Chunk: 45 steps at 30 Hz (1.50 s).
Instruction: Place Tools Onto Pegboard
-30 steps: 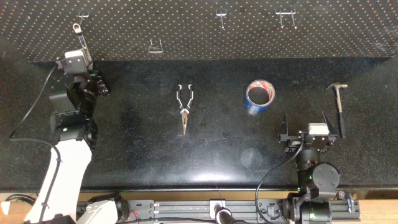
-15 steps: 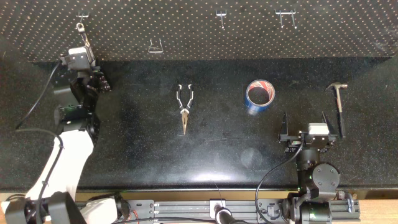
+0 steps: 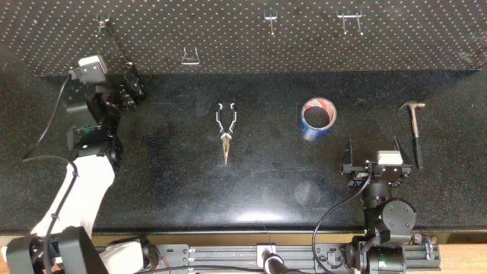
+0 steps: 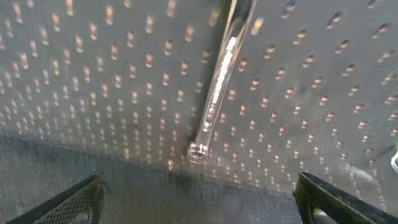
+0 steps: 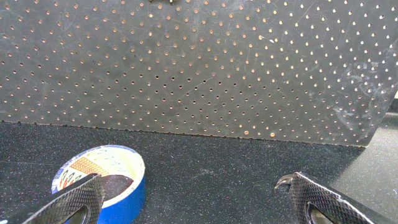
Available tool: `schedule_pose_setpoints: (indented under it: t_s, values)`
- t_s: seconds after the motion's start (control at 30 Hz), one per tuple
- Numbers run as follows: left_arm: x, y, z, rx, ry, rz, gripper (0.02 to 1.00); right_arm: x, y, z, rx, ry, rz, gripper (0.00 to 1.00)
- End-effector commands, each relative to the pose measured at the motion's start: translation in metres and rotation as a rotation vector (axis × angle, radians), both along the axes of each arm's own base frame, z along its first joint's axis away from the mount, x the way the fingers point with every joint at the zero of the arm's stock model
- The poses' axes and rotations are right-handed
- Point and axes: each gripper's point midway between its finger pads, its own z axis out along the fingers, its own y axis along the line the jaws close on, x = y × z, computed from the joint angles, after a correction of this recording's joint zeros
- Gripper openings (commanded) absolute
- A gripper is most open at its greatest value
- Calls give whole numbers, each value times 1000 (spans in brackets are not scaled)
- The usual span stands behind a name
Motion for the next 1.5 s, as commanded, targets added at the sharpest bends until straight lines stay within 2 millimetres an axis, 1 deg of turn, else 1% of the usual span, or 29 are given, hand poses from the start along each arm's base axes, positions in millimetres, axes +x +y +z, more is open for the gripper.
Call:
schedule_pose_setpoints:
  t_s: [0.03, 0.07, 0.1, 0.13, 0.17, 0.2, 0.23, 0.27, 0.3, 0.33, 0.37, 0.4, 0.43, 0.47, 0.5, 0.53, 0.57, 0.63, 0.7, 0.77, 0.87, 0.93, 1.0, 1.07, 1.2, 1.23, 1.33, 1.4, 1.5]
  values:
    - [-12, -19, -2, -212, 141, -5, 982, 0, -2, -2, -6, 1, -10, 974]
    - [-23, -34, -5, -256, 190, -61, 985, 0, -2, -2, -6, 1, -9, 976]
    - [-42, -51, -13, -349, 273, -67, 985, 0, -2, -2, -6, 1, -10, 974]
    - [-68, -69, -25, -414, 390, -21, 985, 0, -2, -2, -6, 1, -10, 972]
    - [-88, -89, -35, -433, 484, -28, 985, 0, -2, -2, -6, 1, -9, 976]
    - [-109, -121, -47, -436, 590, -76, 982, 0, -2, -2, -6, 1, -10, 974]
    - [-115, -135, -52, -422, 627, -101, 985, 0, -2, -2, -6, 1, -10, 972]
    - [-125, -153, -59, -389, 679, -125, 985, 0, -2, -2, -6, 1, -10, 974]
    - [-131, -173, -64, -338, 731, -165, 987, 0, -2, -2, -6, 1, -10, 976]
    - [-134, -192, -64, -276, 794, -206, 987, 0, -2, -2, -6, 1, -9, 976]
    - [-133, -206, -58, -205, 860, -243, 987, 0, -2, -2, -6, 1, -9, 976]
    - [-124, -225, -49, -120, 932, -323, 987, 0, -2, -2, -6, 1, -9, 974]
    - [-114, -235, -42, -86, 979, -353, 987, 0, -2, -2, -6, 1, -10, 976]
    - [-98, -245, -39, -3, 1008, -447, 985, 0, -2, -2, -6, 1, -9, 976]
    - [-92, -246, -40, 46, 1030, -485, 987, 0, -2, -2, -6, 1, -9, 974]
    - [-89, -242, -43, 82, 1068, -468, 987, 0, -2, -2, -6, 1, -9, 974]
    - [-84, -246, -51, 78, 1106, -458, 985, 0, -2, -2, -6, 1, -9, 974]
    - [-82, -255, -71, 24, 1162, -441, 987, 0, -2, -2, -6, 1, -10, 976]
    - [-82, -254, -80, 16, 1191, -432, 987, 0, -2, -2, -6, 1, -10, 976]
    - [-75, -253, -87, 7, 1182, -423, 987, 0, -2, -2, -6, 1, -10, 976]
    - [-62, -249, -94, 10, 1151, -399, 987, 0, -2, -2, -6, 1, -9, 976]
    - [-62, -248, -97, -6, 1162, -384, 987, 0, -2, -2, -6, 1, -9, 976]
    - [-63, -249, -105, 25, 1180, -430, 987, 0, -2, -2, -6, 1, -10, 976]
    - [-62, -244, -111, 57, 1188, -416, 987, 0, -2, -2, -6, 1, -10, 976]
    - [-53, -243, -113, 70, 1154, -403, 987, 0, -2, -2, -6, 1, -10, 974]
    - [-52, -239, -115, 87, 1154, -392, 987, 0, -2, -2, -6, 1, -10, 974]
    - [-52, -239, -124, 94, 1173, -387, 987, 0, -2, -2, -6, 1, -9, 976]
    - [-50, -240, -125, 92, 1164, -388, 987, 0, -2, -2, -6, 1, -10, 976]
    - [-48, -242, -127, 54, 1157, -346, 987, 0, -2, -2, -6, 1, -10, 976]
